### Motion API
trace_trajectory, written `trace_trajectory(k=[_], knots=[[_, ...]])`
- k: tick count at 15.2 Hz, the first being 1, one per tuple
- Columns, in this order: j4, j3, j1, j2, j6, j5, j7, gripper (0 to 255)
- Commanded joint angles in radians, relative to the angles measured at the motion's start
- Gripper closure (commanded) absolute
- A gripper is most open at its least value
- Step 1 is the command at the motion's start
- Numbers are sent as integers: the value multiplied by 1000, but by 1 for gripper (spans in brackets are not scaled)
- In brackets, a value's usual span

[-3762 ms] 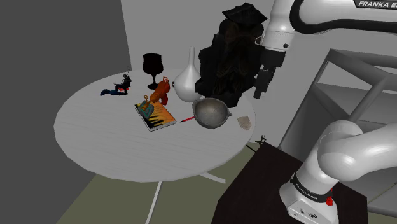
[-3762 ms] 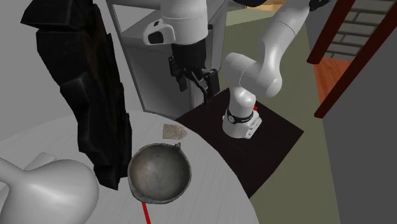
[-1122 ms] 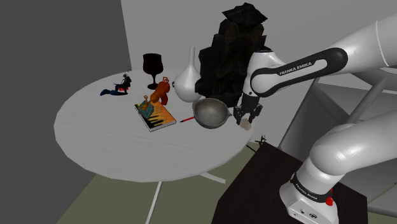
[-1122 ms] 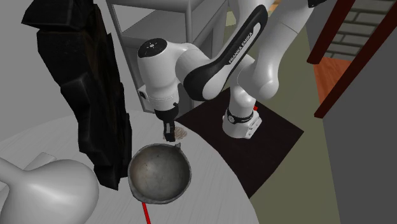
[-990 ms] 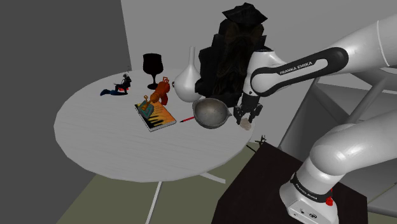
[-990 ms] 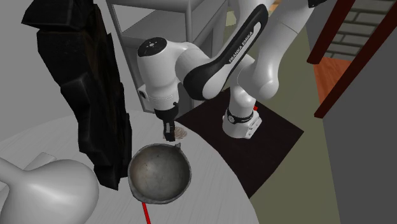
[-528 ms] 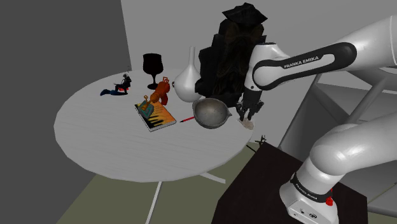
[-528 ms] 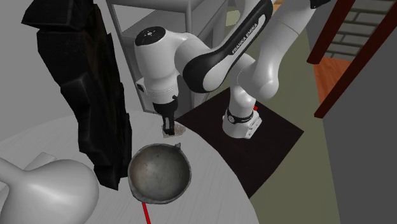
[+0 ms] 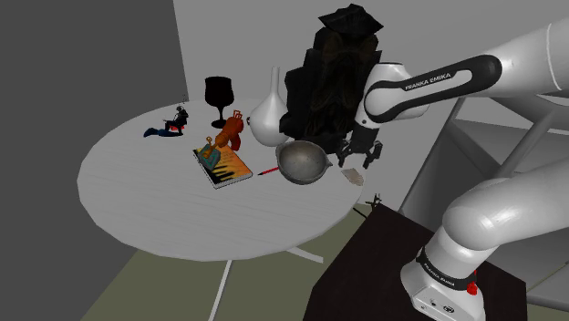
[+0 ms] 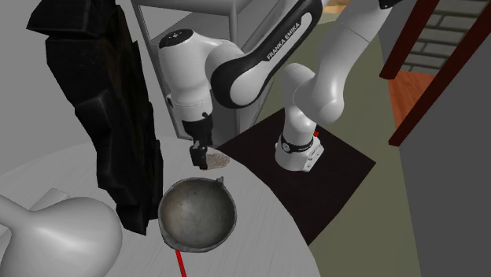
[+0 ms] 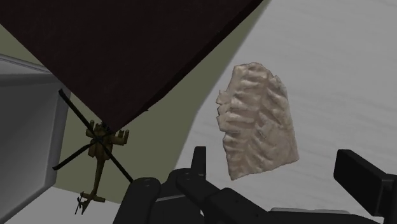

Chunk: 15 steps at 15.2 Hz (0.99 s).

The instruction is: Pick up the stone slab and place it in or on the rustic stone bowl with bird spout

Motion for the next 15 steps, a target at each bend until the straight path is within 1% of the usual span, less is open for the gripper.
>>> trace_trajectory(k=[1,2,10,11,15], knots=[[-15,1,1,18,34,3,-2,0],[-28,2,3,32,60,6,-3,0],[-28,2,3,32,60,6,-3,0],[-28,2,3,32,60,6,-3,255],[-29,3,4,31,61,7,-2,255]])
